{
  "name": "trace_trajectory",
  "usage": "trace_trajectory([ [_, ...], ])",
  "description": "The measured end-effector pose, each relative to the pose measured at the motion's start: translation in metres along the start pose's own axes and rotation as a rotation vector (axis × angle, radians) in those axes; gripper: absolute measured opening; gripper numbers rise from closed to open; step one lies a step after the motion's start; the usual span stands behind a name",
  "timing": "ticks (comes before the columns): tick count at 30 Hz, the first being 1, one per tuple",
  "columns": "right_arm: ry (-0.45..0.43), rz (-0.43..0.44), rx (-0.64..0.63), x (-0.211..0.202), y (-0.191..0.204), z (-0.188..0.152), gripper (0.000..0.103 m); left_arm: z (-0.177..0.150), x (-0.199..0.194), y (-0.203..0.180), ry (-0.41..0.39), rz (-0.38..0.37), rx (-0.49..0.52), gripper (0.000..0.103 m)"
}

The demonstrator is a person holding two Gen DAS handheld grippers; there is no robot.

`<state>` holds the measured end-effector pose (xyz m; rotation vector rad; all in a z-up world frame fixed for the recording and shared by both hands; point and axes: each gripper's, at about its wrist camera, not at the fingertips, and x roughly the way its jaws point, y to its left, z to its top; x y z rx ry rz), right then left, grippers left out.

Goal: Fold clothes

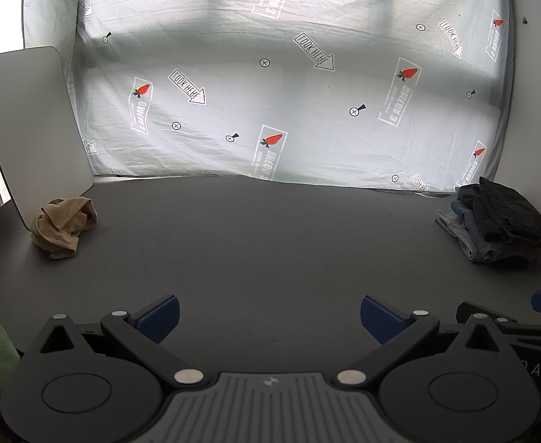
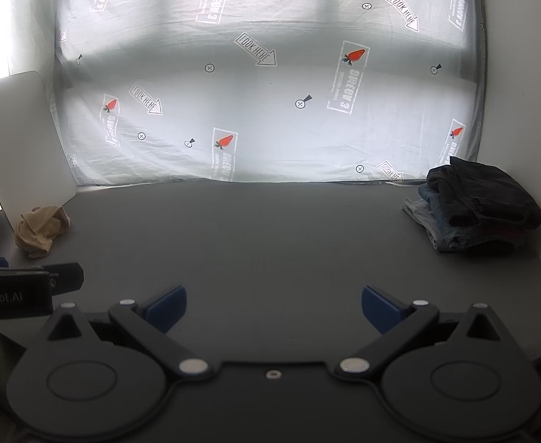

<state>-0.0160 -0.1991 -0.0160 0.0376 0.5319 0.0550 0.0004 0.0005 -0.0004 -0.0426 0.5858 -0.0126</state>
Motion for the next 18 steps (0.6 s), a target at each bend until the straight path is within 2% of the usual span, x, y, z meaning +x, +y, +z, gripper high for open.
trace_trajectory([
  [18,0.010,-0.001,-0.005,0.006,0.001,-0.002,0.103,-0.010,0.002,-0.002,0.004,0.008,-0.009,0.103],
])
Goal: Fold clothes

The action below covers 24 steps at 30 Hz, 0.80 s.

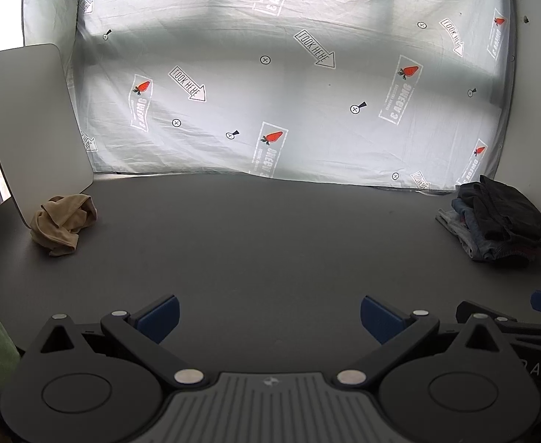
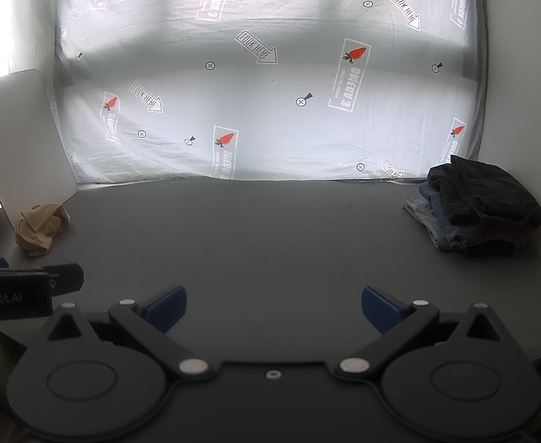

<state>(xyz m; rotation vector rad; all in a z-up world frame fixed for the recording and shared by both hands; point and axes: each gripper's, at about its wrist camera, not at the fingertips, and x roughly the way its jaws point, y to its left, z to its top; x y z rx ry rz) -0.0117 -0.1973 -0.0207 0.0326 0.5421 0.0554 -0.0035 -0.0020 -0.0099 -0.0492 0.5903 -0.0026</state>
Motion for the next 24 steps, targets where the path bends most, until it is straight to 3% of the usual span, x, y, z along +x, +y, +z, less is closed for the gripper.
trace_trajectory([
  [24,-0.004,-0.006,0.011,-0.0028,-0.0010,0.0013,0.103,-0.0070,-0.0046,-0.0091,-0.012,-0.003,0.012,0.103],
])
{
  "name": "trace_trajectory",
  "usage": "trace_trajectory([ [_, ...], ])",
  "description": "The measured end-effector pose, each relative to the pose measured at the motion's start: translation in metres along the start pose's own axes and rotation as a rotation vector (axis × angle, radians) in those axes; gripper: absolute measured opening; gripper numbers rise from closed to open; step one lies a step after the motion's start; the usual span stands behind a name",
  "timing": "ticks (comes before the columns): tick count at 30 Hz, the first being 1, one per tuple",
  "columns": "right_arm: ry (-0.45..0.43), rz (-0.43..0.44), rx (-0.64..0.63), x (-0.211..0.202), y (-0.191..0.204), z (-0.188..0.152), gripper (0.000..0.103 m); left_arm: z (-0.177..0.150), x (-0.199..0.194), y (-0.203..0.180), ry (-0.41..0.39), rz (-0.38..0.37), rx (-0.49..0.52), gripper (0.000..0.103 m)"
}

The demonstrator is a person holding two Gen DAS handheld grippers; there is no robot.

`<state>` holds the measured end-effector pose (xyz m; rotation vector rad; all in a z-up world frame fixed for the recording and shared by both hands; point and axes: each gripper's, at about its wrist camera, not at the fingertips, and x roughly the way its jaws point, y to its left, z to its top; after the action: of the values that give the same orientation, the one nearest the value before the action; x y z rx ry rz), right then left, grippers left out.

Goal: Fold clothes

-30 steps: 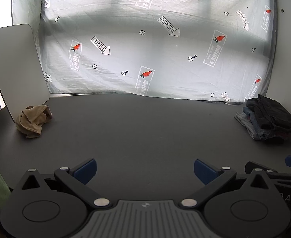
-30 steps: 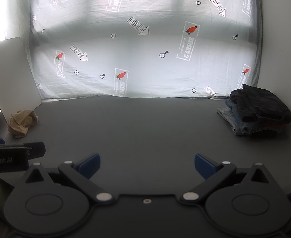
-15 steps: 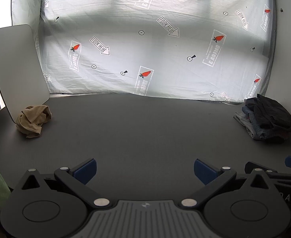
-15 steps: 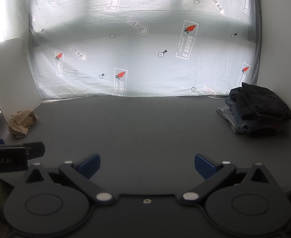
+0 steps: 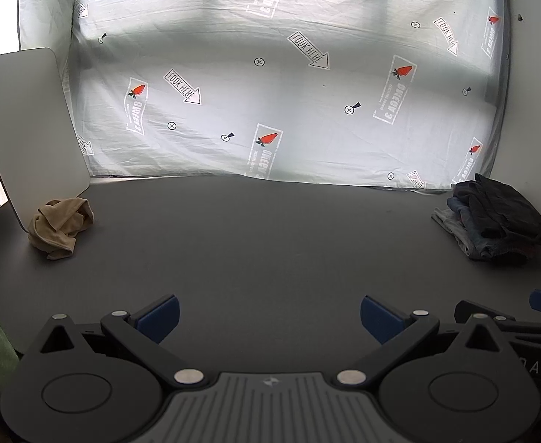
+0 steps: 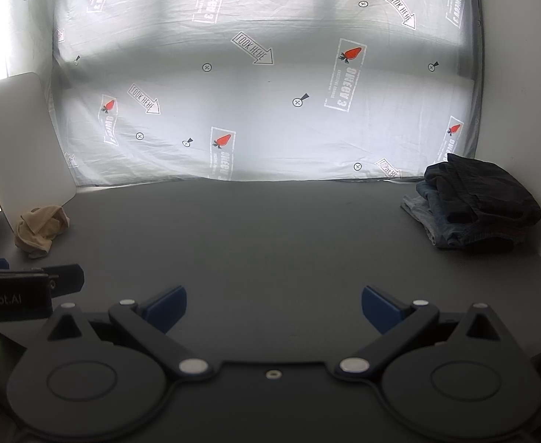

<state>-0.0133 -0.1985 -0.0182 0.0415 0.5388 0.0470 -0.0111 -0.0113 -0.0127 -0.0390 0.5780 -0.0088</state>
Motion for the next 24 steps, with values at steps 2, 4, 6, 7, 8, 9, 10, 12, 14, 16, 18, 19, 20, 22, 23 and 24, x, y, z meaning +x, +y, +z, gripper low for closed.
trace_trajectory([
  [2,-0.001,-0.002,0.001,0.000,0.000,0.000,0.103,0.000,0.001,0.000,0.003,-0.001,0.001,0.103],
  [4,0.000,-0.003,0.003,0.001,0.001,0.000,0.103,0.000,0.001,0.000,0.004,-0.002,0.003,0.103],
  [6,0.000,-0.004,0.005,0.001,0.001,0.000,0.103,0.002,0.002,-0.001,0.006,-0.001,0.005,0.103],
  [7,0.001,-0.005,0.006,0.002,0.001,0.000,0.103,0.002,0.002,0.000,0.006,0.000,0.006,0.103],
  [8,0.002,-0.005,0.007,0.002,0.001,0.000,0.103,0.002,0.003,0.000,0.009,0.000,0.007,0.103],
  [9,0.003,-0.005,0.007,0.002,0.001,0.000,0.103,0.003,0.004,0.000,0.013,-0.001,0.008,0.103],
  [10,0.004,-0.005,0.008,0.002,0.002,0.001,0.103,0.002,0.004,0.001,0.016,-0.001,0.009,0.103],
  [12,0.006,-0.005,0.008,0.003,0.002,0.001,0.103,0.003,0.005,0.002,0.020,-0.001,0.008,0.103],
  [14,0.007,-0.005,0.007,0.004,0.002,0.001,0.103,0.004,0.007,0.002,0.023,-0.002,0.006,0.103],
  [16,0.010,-0.006,0.007,0.005,0.001,0.001,0.103,0.005,0.009,0.002,0.026,-0.005,0.004,0.103],
  [18,0.015,-0.010,0.006,0.006,0.000,0.001,0.103,0.007,0.012,0.002,0.034,-0.012,-0.001,0.103],
  [19,0.018,-0.012,0.006,0.007,-0.001,0.001,0.103,0.008,0.014,0.001,0.037,-0.019,-0.004,0.103],
  [20,0.018,-0.013,0.006,0.007,-0.002,0.001,0.103,0.008,0.016,0.000,0.041,-0.026,-0.007,0.103],
  [22,0.013,-0.012,0.015,0.009,-0.007,0.001,0.103,0.010,0.023,-0.002,0.053,-0.044,-0.018,0.103],
  [23,0.008,-0.008,0.027,0.010,-0.010,0.001,0.103,0.010,0.027,-0.003,0.059,-0.052,-0.024,0.103],
  [24,0.001,-0.003,0.041,0.011,-0.014,0.002,0.103,0.011,0.031,-0.004,0.062,-0.058,-0.032,0.103],
])
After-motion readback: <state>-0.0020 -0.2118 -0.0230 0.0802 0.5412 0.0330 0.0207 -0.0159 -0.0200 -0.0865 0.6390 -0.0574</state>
